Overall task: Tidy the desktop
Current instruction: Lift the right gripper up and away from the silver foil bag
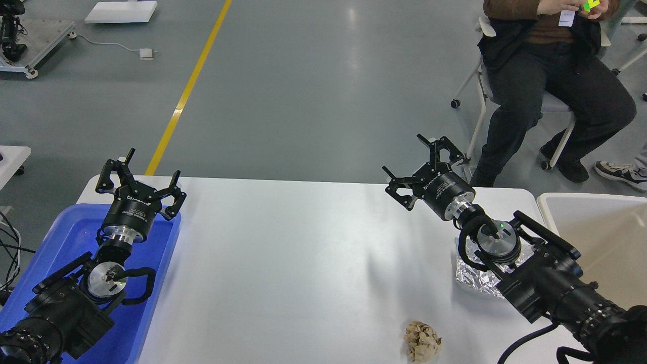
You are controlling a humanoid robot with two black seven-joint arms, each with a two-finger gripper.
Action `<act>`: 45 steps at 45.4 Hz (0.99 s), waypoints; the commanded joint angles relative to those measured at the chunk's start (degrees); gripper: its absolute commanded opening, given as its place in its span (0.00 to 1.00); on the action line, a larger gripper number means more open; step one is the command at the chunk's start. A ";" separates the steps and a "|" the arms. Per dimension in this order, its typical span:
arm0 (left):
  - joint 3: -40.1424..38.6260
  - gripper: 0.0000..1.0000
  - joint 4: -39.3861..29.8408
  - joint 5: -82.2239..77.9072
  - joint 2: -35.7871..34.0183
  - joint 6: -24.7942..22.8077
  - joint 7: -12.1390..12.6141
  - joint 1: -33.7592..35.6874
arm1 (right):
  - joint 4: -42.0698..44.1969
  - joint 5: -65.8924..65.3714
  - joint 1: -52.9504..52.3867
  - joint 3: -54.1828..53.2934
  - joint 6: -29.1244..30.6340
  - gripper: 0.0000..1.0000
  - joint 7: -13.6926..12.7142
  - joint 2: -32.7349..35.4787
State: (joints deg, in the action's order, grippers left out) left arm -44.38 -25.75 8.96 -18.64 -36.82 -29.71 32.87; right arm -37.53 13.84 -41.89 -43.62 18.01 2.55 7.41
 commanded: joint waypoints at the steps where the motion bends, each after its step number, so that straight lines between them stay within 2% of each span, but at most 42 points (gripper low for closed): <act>1: 0.00 1.00 0.00 -0.09 0.01 0.00 -0.09 0.00 | 1.05 -0.83 -0.29 0.03 -0.16 1.00 0.00 -0.02; 27: 0.00 1.00 0.00 0.00 0.01 0.00 0.00 0.00 | 2.81 -0.92 -0.21 -1.12 0.10 1.00 0.09 2.00; 36: 0.00 1.00 0.00 0.00 0.01 0.00 0.00 0.08 | 2.28 -2.41 -0.47 -0.06 0.54 1.00 0.00 5.60; 45: 0.00 1.00 0.00 0.00 -0.08 0.00 0.00 0.00 | 1.93 -10.58 -0.03 0.20 3.70 1.00 0.09 9.47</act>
State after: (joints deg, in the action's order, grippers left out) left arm -44.38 -25.75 8.96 -18.67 -36.82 -29.71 32.88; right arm -35.19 9.82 -42.26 -43.84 19.56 2.61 12.84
